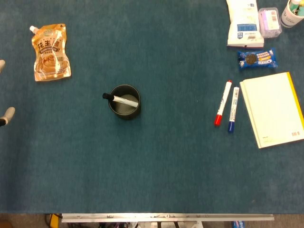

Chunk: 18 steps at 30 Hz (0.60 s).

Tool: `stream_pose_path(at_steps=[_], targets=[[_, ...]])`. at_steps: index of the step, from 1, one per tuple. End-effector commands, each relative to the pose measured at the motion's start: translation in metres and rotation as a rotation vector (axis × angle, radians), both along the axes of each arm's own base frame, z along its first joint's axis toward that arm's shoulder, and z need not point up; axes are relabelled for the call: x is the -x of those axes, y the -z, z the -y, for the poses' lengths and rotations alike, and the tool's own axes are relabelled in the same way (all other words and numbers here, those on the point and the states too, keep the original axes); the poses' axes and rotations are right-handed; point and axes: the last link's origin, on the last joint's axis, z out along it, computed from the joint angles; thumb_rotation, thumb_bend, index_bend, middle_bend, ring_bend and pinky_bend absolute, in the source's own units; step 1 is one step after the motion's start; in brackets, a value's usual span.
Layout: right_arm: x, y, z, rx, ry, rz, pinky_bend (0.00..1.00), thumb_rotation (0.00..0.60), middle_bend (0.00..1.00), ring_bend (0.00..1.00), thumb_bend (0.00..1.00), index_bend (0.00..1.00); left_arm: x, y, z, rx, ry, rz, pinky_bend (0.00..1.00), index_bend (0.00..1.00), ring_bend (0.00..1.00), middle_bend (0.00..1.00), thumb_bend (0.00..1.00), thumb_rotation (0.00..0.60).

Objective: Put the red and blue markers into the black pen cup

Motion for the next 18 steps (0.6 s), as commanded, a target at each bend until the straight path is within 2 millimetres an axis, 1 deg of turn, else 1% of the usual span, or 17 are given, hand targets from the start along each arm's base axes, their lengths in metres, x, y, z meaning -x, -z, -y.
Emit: stream_pose_path(at_steps=[1,9,14,18], targets=[[0.000,0.001,0.000,-0.001,0.000,0.000,0.26,0.600,0.24,0.21,0.09,0.06,0.001,0.001,0.000,0.004,-0.004,0.000,0.12,0.08,0.14,0.18,0.18,0.600],[-0.001,0.000,0.002,0.001,-0.008,0.000,0.26,0.600,0.24,0.21,0.09,0.06,0.001,0.002,-0.001,0.021,-0.001,0.015,0.12,0.08,0.14,0.18,0.18,0.600],[-0.001,-0.001,0.003,0.006,-0.015,0.003,0.26,0.600,0.24,0.21,0.09,0.06,0.000,0.009,-0.009,0.094,-0.006,0.138,0.12,0.08,0.14,0.18,0.18,0.600],[-0.003,-0.002,0.005,0.013,-0.024,0.005,0.26,0.600,0.24,0.21,0.09,0.06,0.004,0.018,-0.016,0.166,-0.021,0.246,0.12,0.08,0.14,0.18,0.18,0.600]])
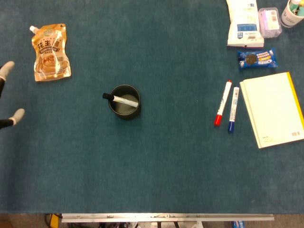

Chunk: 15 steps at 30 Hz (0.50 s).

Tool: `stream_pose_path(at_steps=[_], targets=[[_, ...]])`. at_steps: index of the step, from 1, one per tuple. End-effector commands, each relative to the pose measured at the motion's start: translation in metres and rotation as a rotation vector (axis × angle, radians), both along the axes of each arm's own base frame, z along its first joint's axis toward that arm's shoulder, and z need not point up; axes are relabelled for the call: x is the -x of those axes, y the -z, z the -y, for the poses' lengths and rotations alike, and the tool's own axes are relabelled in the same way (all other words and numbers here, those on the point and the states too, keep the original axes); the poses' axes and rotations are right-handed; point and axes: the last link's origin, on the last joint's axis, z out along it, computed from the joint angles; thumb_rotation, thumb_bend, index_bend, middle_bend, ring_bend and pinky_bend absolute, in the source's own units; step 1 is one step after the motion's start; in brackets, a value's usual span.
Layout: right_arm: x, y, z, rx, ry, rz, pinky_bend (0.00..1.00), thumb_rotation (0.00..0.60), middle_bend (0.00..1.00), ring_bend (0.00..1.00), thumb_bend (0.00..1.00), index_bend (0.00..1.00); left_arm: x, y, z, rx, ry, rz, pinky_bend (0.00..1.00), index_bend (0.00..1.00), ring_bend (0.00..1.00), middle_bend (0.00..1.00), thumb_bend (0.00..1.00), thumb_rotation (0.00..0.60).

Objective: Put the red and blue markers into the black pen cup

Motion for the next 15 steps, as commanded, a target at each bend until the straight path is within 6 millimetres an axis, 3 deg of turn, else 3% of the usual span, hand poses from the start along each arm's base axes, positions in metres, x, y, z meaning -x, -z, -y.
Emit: stream_pose_path(at_steps=[1,9,15], targets=[[-0.001,-0.001,0.001,0.003,-0.007,0.001,0.26,0.600,0.24,0.21,0.09,0.06,0.004,0.011,-0.011,0.095,-0.019,0.122,0.12,0.08,0.14,0.18,0.18,0.600],[-0.005,0.000,0.003,0.010,-0.025,0.009,0.25,0.600,0.24,0.21,0.09,0.06,0.014,0.037,-0.025,0.306,-0.088,0.340,0.12,0.06,0.14,0.16,0.18,0.600],[-0.007,0.002,0.002,0.006,-0.025,0.009,0.25,0.600,0.24,0.21,0.09,0.06,0.014,0.064,-0.032,0.403,-0.077,0.402,0.12,0.05,0.14,0.15,0.18,0.600]])
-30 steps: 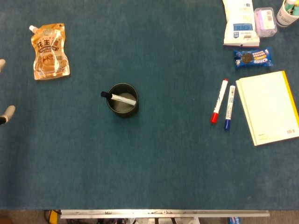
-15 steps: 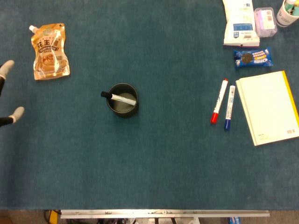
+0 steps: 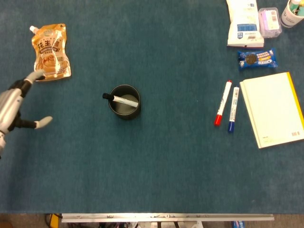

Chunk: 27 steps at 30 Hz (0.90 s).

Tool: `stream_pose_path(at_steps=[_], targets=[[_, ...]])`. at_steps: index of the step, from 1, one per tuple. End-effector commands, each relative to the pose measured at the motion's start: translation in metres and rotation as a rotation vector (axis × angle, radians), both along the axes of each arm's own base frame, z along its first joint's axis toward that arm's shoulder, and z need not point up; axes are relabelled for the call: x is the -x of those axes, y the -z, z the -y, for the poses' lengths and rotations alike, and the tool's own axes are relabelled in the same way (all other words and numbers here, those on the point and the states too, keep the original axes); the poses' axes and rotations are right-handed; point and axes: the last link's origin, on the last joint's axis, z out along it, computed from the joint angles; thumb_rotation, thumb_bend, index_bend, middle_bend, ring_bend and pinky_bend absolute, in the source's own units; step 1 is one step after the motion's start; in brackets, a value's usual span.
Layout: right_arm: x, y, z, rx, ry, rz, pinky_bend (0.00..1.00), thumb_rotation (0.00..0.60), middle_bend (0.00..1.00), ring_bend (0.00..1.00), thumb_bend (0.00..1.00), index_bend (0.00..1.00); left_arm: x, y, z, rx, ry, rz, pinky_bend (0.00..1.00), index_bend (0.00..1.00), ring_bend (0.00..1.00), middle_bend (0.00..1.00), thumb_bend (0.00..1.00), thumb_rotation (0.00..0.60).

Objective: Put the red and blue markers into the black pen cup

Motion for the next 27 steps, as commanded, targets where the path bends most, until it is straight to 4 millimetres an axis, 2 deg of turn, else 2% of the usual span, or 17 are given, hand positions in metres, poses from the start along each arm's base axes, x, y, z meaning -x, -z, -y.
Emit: stream_pose_path(at_steps=[1,12,27], targets=[[-0.001,0.001,0.000,-0.002,0.001,0.000,0.25,0.600,0.24,0.21,0.09,0.06,-0.003,0.025,-0.007,0.082,0.022,0.044,0.12,0.05,0.14,0.15,0.18,0.600],[-0.001,-0.003,-0.004,0.005,0.009,-0.007,0.25,0.600,0.24,0.21,0.09,0.06,-0.012,0.067,-0.024,0.146,0.054,0.118,0.12,0.03,0.13,0.13,0.17,0.600],[0.003,-0.003,-0.005,0.005,0.022,-0.009,0.25,0.600,0.24,0.21,0.09,0.06,-0.028,0.106,-0.035,0.209,0.067,0.182,0.12,0.03,0.13,0.13,0.17,0.600]])
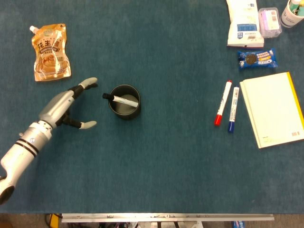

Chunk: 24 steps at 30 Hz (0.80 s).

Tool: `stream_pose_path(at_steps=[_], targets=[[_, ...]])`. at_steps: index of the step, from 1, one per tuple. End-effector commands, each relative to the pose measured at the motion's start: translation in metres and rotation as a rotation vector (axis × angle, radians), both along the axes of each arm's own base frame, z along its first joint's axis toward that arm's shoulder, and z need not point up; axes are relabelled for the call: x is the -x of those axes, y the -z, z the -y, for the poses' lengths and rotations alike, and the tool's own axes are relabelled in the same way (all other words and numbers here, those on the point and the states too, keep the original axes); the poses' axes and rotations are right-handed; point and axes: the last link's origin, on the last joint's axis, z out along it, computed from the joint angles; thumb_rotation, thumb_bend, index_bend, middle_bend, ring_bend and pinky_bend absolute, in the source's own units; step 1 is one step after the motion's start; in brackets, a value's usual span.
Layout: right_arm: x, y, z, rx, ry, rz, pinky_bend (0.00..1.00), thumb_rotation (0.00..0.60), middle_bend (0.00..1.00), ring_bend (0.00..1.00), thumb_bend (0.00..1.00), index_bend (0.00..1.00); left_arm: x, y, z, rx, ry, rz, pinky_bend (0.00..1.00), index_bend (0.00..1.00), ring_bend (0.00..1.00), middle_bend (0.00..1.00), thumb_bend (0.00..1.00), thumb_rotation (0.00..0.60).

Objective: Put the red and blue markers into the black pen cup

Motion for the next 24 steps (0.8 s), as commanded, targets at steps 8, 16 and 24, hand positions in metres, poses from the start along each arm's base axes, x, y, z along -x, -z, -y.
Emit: stream_pose_path(at_steps=[8,16,24], targets=[[0.002,-0.001,-0.002,0.009,-0.005,0.004,0.25,0.600,0.24,0.21,0.09,0.06,-0.018,0.019,-0.010,0.029,0.024,0.036,0.12,0.05,0.13,0.13,0.17,0.600],[0.003,-0.003,-0.004,0.017,-0.007,0.005,0.25,0.600,0.24,0.21,0.09,0.06,-0.031,0.029,-0.018,0.047,0.012,0.083,0.12,0.07,0.13,0.15,0.17,0.600],[0.004,-0.008,-0.006,0.027,-0.008,0.002,0.25,0.600,0.24,0.21,0.09,0.06,-0.040,0.036,-0.023,0.064,0.003,0.120,0.12,0.08,0.13,0.16,0.17,0.600]])
